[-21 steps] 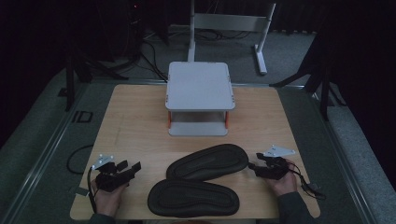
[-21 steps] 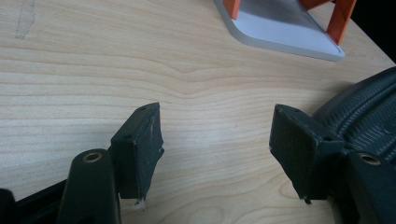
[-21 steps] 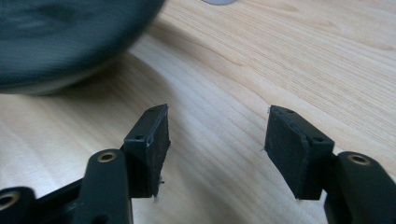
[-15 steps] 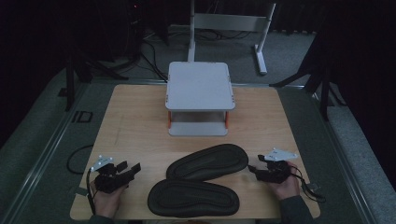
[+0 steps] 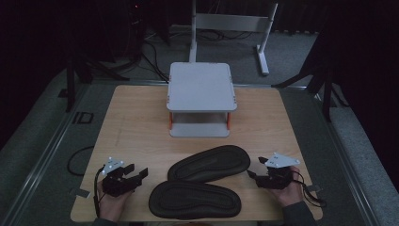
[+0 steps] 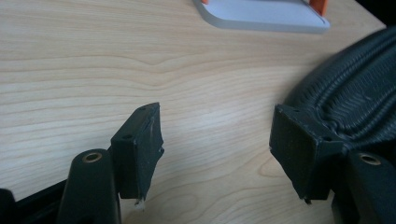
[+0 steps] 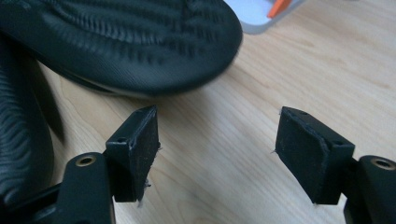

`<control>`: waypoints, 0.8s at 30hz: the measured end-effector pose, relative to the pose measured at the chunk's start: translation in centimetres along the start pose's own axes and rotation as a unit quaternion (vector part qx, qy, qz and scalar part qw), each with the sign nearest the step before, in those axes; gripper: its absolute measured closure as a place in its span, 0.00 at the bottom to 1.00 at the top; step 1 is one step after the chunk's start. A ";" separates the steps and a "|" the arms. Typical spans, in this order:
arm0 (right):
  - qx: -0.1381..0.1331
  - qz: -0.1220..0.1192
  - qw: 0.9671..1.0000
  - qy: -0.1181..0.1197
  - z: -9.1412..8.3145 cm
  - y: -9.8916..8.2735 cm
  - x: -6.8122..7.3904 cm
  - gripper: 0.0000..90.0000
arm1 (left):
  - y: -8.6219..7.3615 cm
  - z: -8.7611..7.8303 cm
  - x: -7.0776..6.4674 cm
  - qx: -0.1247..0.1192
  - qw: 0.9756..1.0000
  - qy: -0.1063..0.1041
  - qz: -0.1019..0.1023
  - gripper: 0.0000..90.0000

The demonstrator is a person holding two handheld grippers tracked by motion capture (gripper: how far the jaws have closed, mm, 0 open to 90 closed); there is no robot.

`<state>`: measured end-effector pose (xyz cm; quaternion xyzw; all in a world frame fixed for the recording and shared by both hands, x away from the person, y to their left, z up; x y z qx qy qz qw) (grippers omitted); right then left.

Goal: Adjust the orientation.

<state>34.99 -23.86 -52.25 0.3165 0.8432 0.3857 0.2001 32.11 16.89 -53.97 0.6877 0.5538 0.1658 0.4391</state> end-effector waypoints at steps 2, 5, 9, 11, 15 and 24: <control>0.002 -0.017 1.000 0.002 0.0 0.4 0.4 0.32 | -0.1 0.1 -0.7 0.003 1.000 -0.006 0.015 0.38; 0.008 -0.022 1.000 0.003 0.2 0.3 0.6 0.31 | -0.1 0.3 -1.0 0.007 1.000 -0.008 0.022 0.38; 0.007 -0.024 1.000 0.003 0.1 0.4 0.9 0.31 | -0.2 0.0 -1.5 0.007 1.000 -0.012 0.025 0.38; 0.008 -0.029 1.000 0.005 0.0 0.5 1.1 0.31 | -0.2 -0.3 -1.6 0.002 1.000 -0.013 0.024 0.38; 0.006 -0.035 0.999 0.004 -0.3 0.7 1.5 0.30 | -0.2 -1.4 -2.0 -0.010 1.000 -0.013 0.023 0.38; -0.008 -0.047 0.999 0.024 -2.0 0.8 4.7 0.30 | -0.6 -4.4 -2.8 -0.027 0.999 -0.020 0.027 0.38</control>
Point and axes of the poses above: each handheld gripper's, and its own axes: z roughly forward along the jaws, y roughly out of its top, x roughly to its left, the point moved 10 cm from there along z, roughly forward along the jaws, and after that the axes turned 2 degrees about y, right-handed, at the moved point
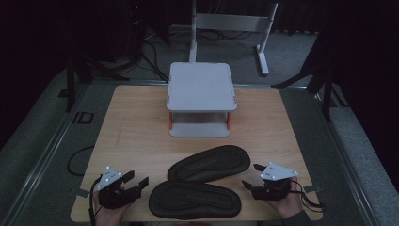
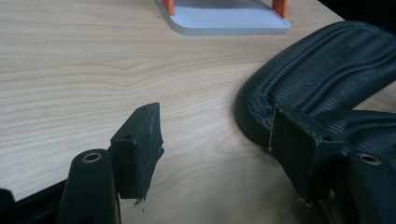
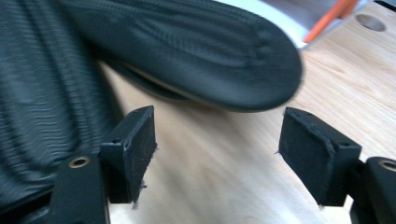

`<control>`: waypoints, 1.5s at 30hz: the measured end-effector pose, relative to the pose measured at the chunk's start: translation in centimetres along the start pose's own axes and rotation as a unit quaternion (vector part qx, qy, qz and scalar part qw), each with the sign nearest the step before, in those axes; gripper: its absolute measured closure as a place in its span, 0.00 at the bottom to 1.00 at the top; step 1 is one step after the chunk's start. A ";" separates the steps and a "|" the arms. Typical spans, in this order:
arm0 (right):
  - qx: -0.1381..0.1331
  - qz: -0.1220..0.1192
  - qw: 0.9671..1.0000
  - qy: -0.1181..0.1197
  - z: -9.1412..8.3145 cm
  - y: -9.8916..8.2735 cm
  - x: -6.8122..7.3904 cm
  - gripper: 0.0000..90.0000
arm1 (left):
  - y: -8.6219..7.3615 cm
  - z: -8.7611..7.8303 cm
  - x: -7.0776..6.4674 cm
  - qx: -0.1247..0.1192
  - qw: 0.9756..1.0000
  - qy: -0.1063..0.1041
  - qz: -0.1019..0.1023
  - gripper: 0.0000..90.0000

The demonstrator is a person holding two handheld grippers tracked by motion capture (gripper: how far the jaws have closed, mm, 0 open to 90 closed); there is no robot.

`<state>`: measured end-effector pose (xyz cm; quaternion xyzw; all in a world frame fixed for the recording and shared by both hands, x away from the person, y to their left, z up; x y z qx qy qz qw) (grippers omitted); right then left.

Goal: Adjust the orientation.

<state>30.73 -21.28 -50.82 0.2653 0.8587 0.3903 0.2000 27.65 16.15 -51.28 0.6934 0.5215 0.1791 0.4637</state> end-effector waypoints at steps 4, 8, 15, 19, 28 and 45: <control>-0.001 -0.013 1.000 0.015 -0.3 0.2 2.0 0.29 | -0.6 -0.8 -0.7 0.008 1.000 -0.015 0.006 0.36; 0.000 -0.027 0.999 0.039 -0.2 0.5 4.1 0.27 | -1.2 -1.7 -1.3 0.018 0.999 -0.026 0.023 0.36; -0.001 -0.052 0.997 0.065 0.8 1.3 7.5 0.16 | -1.4 -2.3 -1.6 0.024 0.999 -0.035 0.030 0.34; 0.000 -0.068 0.994 0.091 1.4 1.6 9.3 0.15 | -1.6 -2.2 -2.4 0.030 0.997 -0.054 0.038 0.34; 0.007 -0.072 0.988 0.136 2.4 1.3 11.1 0.13 | -2.2 -1.6 -4.2 0.045 0.994 -0.096 0.029 0.34; 0.041 -0.049 0.982 0.179 4.4 0.7 11.0 0.19 | -2.5 0.0 -6.6 0.064 0.989 -0.125 0.042 0.36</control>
Point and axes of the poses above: each handheld gripper's, and its own axes: z roughly forward along the jaws, y roughly out of its top, x roughly to its left, the point moved 10 cm from there along z, roughly forward along the jaws, and after that the axes turned 2 degrees about y, right-handed, at the moved point
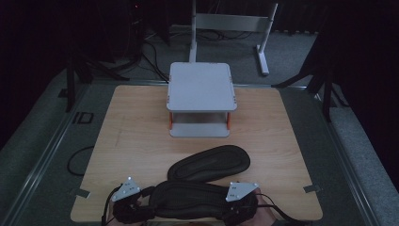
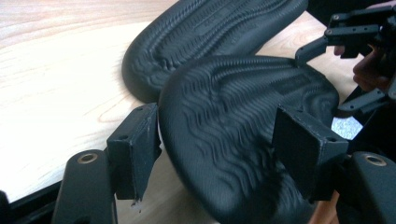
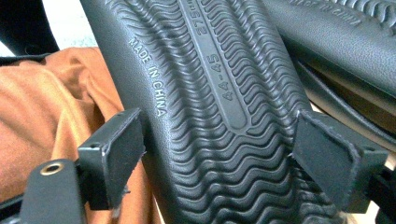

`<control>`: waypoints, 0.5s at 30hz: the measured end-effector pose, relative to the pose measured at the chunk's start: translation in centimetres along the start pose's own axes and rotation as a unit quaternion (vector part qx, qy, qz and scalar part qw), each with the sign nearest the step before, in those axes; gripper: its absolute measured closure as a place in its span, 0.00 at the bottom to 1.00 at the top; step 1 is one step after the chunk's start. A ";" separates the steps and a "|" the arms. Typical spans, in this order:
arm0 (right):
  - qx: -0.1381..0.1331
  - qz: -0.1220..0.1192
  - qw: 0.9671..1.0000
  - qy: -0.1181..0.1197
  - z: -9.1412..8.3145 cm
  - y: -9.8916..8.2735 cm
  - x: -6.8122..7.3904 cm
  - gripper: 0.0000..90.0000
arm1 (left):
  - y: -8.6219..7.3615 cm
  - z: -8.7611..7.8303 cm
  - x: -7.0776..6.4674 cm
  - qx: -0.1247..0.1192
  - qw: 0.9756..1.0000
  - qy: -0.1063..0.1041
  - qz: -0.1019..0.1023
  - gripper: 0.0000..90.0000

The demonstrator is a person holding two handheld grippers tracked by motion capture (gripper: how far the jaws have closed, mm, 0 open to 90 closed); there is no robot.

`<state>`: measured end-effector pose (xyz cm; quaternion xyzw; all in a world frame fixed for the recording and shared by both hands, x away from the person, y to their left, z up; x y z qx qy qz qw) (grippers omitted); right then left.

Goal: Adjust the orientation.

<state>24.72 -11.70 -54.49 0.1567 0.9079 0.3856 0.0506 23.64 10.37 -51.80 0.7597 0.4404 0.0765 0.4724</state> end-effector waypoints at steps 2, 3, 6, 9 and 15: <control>0.000 0.002 1.000 0.000 0.0 0.0 0.0 0.19 | -0.3 -0.6 0.1 0.004 1.000 0.000 0.006 0.35; 0.000 0.002 1.000 0.000 0.0 0.0 0.0 0.19 | -0.3 -0.6 0.1 0.004 1.000 0.000 0.006 0.35; -0.002 0.021 1.000 0.007 -0.1 0.1 -0.2 0.22 | -0.7 -1.8 0.3 0.012 1.000 -0.014 0.016 0.34; -0.002 0.036 0.999 0.013 -0.3 0.2 -0.3 0.25 | -1.0 -2.5 0.2 0.021 0.999 -0.018 0.038 0.34; -0.004 0.051 0.999 0.018 -0.4 0.3 -0.5 0.29 | -1.8 -3.2 0.1 0.042 0.997 -0.023 0.066 0.35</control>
Point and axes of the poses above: each handheld gripper's, and its own axes: z roughly forward along the jaws, y roughly out of its top, x roughly to its left, the point moved 10 cm from there along z, roughly forward along the jaws, and after that the axes turned 2 degrees about y, right-handed, at the moved point
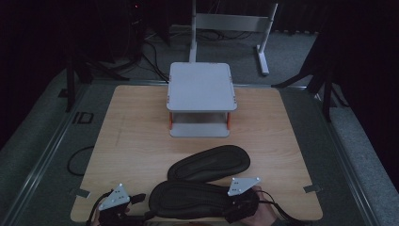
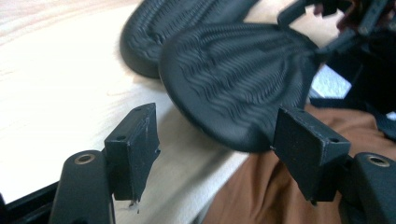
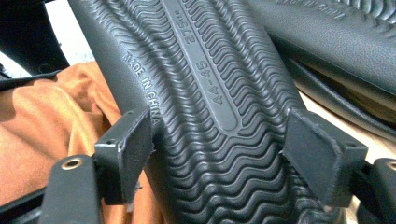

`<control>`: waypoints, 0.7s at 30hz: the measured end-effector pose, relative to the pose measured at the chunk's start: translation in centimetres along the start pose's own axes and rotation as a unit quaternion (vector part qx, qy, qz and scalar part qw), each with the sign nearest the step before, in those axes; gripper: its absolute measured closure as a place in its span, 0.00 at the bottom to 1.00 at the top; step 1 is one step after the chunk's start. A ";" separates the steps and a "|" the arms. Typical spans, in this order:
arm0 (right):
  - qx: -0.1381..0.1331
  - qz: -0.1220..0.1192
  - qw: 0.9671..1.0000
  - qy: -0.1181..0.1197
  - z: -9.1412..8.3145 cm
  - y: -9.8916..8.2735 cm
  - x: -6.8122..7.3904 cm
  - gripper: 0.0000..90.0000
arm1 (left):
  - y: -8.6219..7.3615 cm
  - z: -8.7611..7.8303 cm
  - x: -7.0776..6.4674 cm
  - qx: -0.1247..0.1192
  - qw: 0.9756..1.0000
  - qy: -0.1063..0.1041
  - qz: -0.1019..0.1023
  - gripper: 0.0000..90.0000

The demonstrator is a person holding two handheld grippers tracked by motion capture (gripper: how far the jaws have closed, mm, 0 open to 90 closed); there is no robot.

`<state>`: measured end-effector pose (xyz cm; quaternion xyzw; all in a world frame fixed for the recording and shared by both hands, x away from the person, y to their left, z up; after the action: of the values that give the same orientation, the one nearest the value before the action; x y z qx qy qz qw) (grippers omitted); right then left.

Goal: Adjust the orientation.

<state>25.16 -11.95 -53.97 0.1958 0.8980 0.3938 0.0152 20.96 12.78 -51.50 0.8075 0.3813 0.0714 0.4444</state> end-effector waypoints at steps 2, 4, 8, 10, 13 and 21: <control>-0.001 0.004 1.000 0.002 -0.1 0.0 -0.1 0.30 | -0.4 0.0 -0.2 0.012 1.000 -0.002 0.015 0.36; -0.001 0.007 1.000 0.003 -0.1 0.1 -0.1 0.30 | -0.9 0.2 -0.3 0.025 0.999 -0.005 0.026 0.36; -0.002 0.005 1.000 0.002 -0.1 0.1 -0.1 0.30 | -1.2 0.7 -0.1 0.025 0.999 0.001 0.033 0.33; -0.001 0.003 1.000 0.003 -0.1 0.1 -0.1 0.30 | -1.2 1.0 -0.3 0.023 0.999 -0.005 0.033 0.33; -0.002 0.000 1.000 0.003 -0.1 0.1 0.0 0.30 | -1.5 1.3 -0.5 0.028 0.999 -0.015 0.035 0.32; -0.002 -0.005 1.000 0.003 -0.1 0.1 -0.1 0.28 | -1.6 2.9 -0.4 0.048 0.996 0.037 0.069 0.32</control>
<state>25.25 -11.96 -53.85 0.1898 0.8984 0.3958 0.0148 21.13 11.08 -54.39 0.8491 0.3442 0.1129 0.3845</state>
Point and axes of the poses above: each handheld gripper's, and its own axes: z roughly forward along the jaws, y roughly out of its top, x roughly to its left, the point moved 10 cm from there along z, roughly forward along the jaws, and after that the axes turned 2 degrees about y, right-handed, at the moved point
